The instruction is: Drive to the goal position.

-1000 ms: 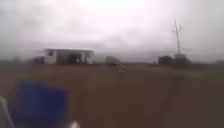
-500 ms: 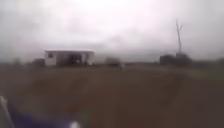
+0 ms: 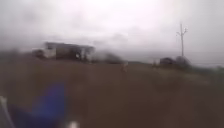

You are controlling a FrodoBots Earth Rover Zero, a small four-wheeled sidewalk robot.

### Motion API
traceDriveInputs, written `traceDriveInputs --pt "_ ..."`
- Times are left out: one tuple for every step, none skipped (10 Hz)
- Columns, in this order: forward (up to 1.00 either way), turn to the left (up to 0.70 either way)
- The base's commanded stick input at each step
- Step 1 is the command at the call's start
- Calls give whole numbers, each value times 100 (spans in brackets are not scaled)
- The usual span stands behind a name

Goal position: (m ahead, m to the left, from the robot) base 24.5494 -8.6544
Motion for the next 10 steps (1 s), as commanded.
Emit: traceDriveInputs --pt "70 0" --pt "70 0" --pt "70 0" --pt "70 0" --pt "70 0" --pt "70 0" --pt "70 0" --pt "70 0" --pt "70 0" --pt "70 0"
